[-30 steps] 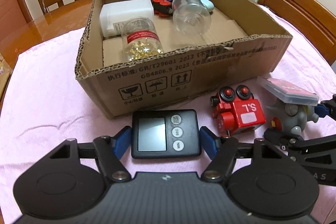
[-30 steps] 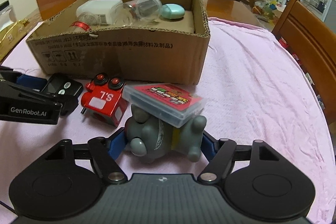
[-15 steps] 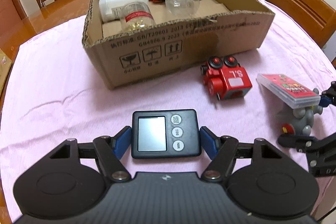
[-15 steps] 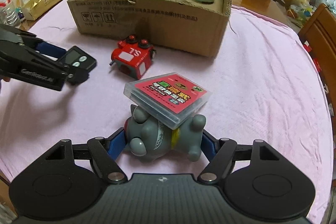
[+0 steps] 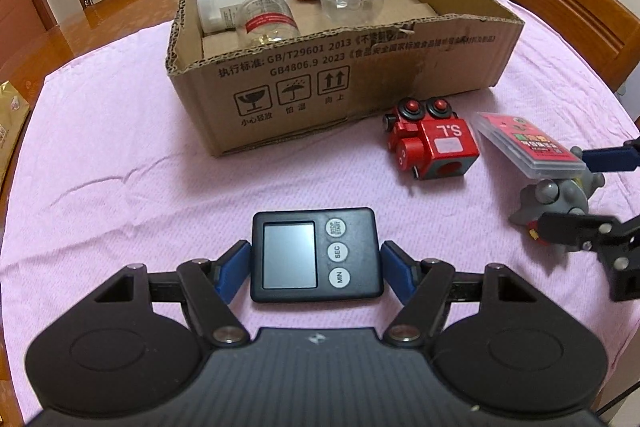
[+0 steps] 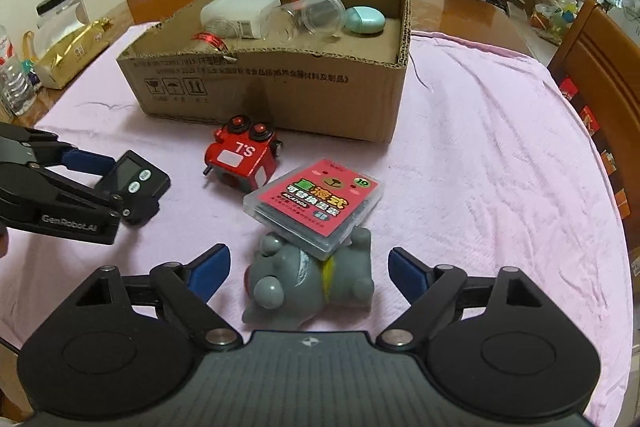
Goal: Organize rigid objects
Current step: 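Grasp the grey elephant toy with the right tool while the left grasps the black timer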
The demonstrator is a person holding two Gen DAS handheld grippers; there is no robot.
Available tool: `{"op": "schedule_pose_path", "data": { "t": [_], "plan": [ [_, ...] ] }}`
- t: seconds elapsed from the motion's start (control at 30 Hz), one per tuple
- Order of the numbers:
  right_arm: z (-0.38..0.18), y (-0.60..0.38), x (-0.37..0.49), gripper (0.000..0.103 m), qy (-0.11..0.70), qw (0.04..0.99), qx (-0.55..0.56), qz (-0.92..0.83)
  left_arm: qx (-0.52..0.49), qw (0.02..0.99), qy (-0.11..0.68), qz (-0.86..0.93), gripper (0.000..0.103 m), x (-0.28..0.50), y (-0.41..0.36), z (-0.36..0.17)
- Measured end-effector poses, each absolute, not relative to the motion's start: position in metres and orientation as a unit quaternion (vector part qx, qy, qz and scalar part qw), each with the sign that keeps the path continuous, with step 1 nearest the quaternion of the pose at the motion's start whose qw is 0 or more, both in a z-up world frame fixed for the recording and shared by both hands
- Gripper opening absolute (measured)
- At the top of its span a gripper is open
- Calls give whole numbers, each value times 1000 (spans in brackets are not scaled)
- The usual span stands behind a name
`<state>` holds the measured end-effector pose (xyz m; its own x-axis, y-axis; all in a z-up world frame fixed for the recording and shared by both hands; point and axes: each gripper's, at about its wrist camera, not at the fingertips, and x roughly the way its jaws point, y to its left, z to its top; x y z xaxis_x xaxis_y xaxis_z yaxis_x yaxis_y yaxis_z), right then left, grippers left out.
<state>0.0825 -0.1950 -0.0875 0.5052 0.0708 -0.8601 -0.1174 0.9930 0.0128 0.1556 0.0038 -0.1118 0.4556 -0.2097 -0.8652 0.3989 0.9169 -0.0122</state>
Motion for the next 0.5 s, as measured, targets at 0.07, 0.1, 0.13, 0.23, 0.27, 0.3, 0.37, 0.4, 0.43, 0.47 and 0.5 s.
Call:
{"op": "schedule_pose_path", "data": {
  "t": [0.07,0.1,0.13,0.23,0.27,0.3,0.37,0.4,0.43,0.47,0.5],
  "plan": [
    [-92,-191,84,89,500,863,-26,58,97,849,489,-173,76,155,4,-113],
    [-95,-188,83,89,501,863,-34,53,97,850,488,-172,78,155,4,-113],
    [-98,-185,82,89,501,863,-41,49,95,851,487,-171,79,155,4,-113],
    [-105,-182,77,89,502,863,-43,42,90,851,488,-171,84,152,7,-115],
    [-107,-181,75,89,503,862,-44,41,92,852,486,-173,85,152,7,-116],
    [-108,-182,72,89,504,862,-43,41,93,852,484,-176,85,152,7,-116],
    [-111,-182,70,89,503,862,-47,41,95,850,484,-184,86,153,4,-116],
    [-112,-182,70,89,502,863,-49,39,100,849,482,-191,86,153,2,-117],
    [-112,-181,70,89,501,863,-48,40,104,848,480,-199,86,153,0,-117],
    [-112,-181,71,89,500,864,-45,41,107,846,481,-203,86,154,-1,-117],
    [-112,-181,71,89,499,864,-44,41,106,845,482,-205,84,154,-1,-117]
  ]
}}
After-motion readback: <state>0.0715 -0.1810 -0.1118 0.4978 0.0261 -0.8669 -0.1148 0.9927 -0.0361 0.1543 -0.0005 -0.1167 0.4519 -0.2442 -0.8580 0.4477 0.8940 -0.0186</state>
